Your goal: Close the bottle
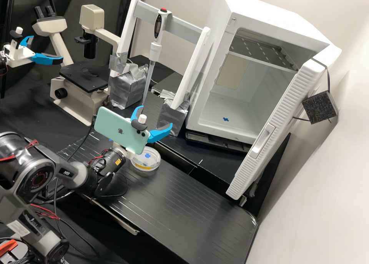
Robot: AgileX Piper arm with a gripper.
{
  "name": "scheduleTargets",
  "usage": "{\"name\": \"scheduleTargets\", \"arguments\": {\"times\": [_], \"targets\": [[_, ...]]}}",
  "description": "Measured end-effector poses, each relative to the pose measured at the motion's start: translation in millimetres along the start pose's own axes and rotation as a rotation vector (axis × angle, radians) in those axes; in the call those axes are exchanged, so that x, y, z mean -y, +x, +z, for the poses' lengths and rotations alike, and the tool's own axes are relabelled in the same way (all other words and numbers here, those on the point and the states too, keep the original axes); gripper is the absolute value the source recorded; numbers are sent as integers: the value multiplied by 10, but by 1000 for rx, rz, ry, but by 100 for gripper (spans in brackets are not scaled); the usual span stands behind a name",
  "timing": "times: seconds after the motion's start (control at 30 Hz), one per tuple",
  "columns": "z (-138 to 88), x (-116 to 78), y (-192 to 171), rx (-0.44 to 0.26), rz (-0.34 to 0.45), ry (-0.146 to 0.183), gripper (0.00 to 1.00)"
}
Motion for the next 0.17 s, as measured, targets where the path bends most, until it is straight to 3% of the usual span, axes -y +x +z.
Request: {"name": "scheduleTargets", "arguments": {"times": [0.17], "targets": [[26,-39,-35,-10,26,53,100]]}}
